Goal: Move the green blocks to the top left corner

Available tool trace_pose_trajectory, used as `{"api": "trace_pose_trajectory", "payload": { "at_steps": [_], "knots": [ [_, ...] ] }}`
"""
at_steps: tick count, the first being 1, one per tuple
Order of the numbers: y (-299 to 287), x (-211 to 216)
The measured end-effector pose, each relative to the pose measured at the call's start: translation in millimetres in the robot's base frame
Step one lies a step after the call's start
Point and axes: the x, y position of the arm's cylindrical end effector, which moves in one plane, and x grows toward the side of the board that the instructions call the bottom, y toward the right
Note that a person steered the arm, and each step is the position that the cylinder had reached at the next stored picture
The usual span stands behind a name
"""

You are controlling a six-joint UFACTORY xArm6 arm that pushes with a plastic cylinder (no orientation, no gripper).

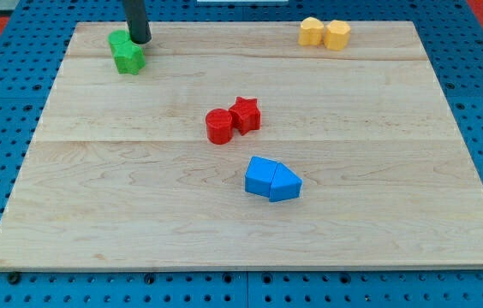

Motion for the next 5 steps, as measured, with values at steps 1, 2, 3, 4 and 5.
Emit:
{"api": "trace_pose_trajectory", "payload": {
  "at_steps": [1,2,3,4,5],
  "knots": [
    [13.7,16.9],
    [27.6,16.9],
    [28.4,19.4],
    [-0.8,61.1],
    [-65.3,97.0]
  ]
}}
